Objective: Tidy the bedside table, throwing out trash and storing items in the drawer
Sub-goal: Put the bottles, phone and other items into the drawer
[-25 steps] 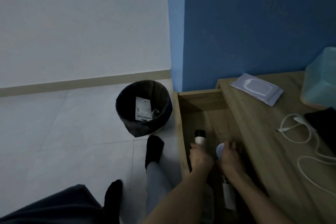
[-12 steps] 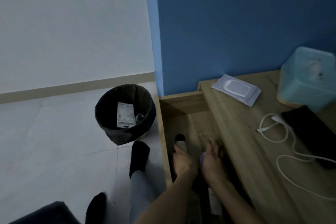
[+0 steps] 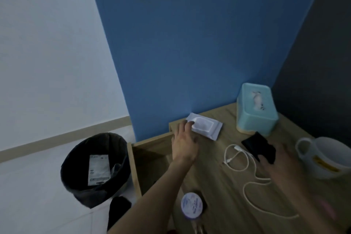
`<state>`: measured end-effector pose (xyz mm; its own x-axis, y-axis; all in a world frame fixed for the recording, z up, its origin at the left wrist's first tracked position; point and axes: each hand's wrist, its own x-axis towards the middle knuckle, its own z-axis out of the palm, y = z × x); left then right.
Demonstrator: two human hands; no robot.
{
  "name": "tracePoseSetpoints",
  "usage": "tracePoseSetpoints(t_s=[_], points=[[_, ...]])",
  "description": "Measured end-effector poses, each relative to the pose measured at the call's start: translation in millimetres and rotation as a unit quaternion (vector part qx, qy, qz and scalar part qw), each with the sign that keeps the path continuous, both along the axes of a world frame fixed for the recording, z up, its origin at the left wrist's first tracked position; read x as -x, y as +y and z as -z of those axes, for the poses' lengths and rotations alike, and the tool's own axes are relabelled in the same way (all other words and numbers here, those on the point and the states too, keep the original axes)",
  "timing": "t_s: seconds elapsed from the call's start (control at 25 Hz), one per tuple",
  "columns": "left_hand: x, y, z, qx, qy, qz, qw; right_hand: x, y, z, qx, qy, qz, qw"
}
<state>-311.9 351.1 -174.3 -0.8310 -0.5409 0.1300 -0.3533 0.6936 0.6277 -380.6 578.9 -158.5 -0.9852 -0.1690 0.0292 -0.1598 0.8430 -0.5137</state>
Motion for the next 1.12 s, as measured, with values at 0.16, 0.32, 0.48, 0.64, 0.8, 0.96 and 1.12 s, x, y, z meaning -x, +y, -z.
tracePoseSetpoints(t_s=[0.16,0.32,0.48,0.64,0.8,0.96,1.12], points=[[25.3,3.7,-0.8,0.047,-0.133,0.123,0.982,33.8,24.5,26.9,-0.130,-0.074,0.001,0.989],[44.1,6.9,13.0,0.014,-0.230,0.156,0.961,37.9,26.9,31.9,-0.113,-0.094,-0.009,0.989],[48.3,16.4,19.8,0.148,-0.208,0.117,0.960,38.3,29.5,33.3,-0.147,-0.062,-0.029,0.987],[53.5,19.4,22.5,0.232,-0.196,0.119,0.945,38.0,31.4,33.7,-0.156,-0.050,-0.041,0.986],[67.5,9.3,22.7,0.236,-0.208,0.139,0.939,38.8,33.0,39.7,-0.155,-0.028,-0.038,0.987],[76.7,-16.0,25.5,0.152,-0.209,0.135,0.957,40.2,31.7,42.3,-0.153,-0.032,-0.033,0.987],[74.0,-22.5,31.7,0.137,-0.212,0.106,0.962,41.4,32.3,43.4,-0.151,-0.023,-0.032,0.988]])
